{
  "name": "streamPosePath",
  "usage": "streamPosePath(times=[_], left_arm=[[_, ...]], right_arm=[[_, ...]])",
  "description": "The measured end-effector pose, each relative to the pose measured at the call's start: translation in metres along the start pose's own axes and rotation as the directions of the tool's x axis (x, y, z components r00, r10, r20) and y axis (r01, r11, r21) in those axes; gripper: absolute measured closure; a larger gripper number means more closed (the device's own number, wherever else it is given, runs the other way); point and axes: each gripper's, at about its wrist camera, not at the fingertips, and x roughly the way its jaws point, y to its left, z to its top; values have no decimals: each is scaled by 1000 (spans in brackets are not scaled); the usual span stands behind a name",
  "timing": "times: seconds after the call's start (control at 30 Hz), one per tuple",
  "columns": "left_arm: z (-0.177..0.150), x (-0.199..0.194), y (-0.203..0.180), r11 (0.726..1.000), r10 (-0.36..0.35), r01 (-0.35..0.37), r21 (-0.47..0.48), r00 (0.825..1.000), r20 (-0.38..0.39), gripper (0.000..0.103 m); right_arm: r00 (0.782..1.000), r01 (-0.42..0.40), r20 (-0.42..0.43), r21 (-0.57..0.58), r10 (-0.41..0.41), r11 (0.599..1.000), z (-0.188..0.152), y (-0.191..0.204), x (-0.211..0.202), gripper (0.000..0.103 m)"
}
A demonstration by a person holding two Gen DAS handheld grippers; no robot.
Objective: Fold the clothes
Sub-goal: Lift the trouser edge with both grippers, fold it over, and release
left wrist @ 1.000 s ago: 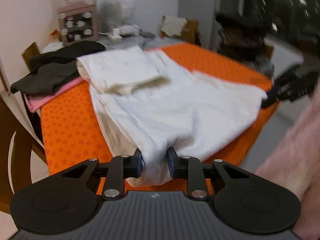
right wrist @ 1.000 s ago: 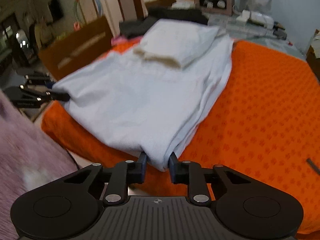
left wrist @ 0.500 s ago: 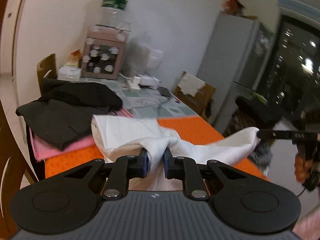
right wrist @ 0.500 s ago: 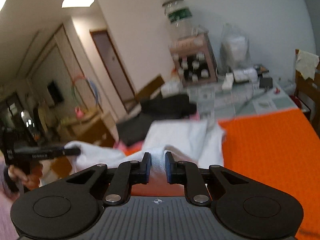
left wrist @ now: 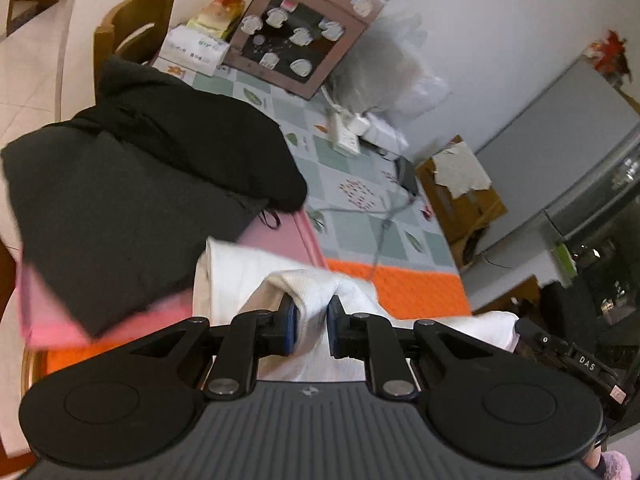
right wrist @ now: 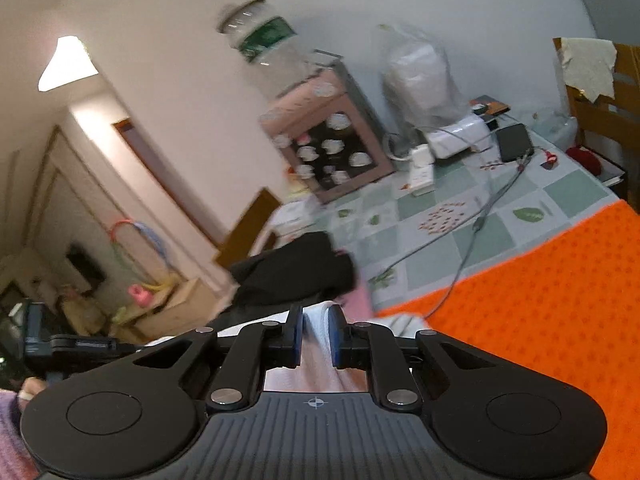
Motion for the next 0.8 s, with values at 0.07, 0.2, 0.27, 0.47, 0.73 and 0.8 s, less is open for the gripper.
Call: streamPosePath(times=[0.07,0.2,0.27,0.47,0.73,0.8], left_arm=[[15,32,12,999,12,-13,-45,1000,-28,86],[25,86,42,987,48,-62,-149,995,-91,85],[24,104,62,968,39,-62,-244,994,-97,85],[4,112,94,890,3,-1,-455,1000,4,88],[3,84,71,939,58,-32,-343,996,68,89],[1,92,73,948,90,-70,-309,995,50,87]], right_arm=[[999,34,-27,20,-33,999,7,-17,32,88],[989,95,-117,37,-90,995,1,-52,92,88],[980,122,-161,37,-114,992,-6,-68,118,88],[976,116,-194,94,-96,989,-25,-93,139,88],[987,151,-74,99,-144,984,-2,-87,98,100],[983,168,-92,95,-160,981,2,-88,96,100]])
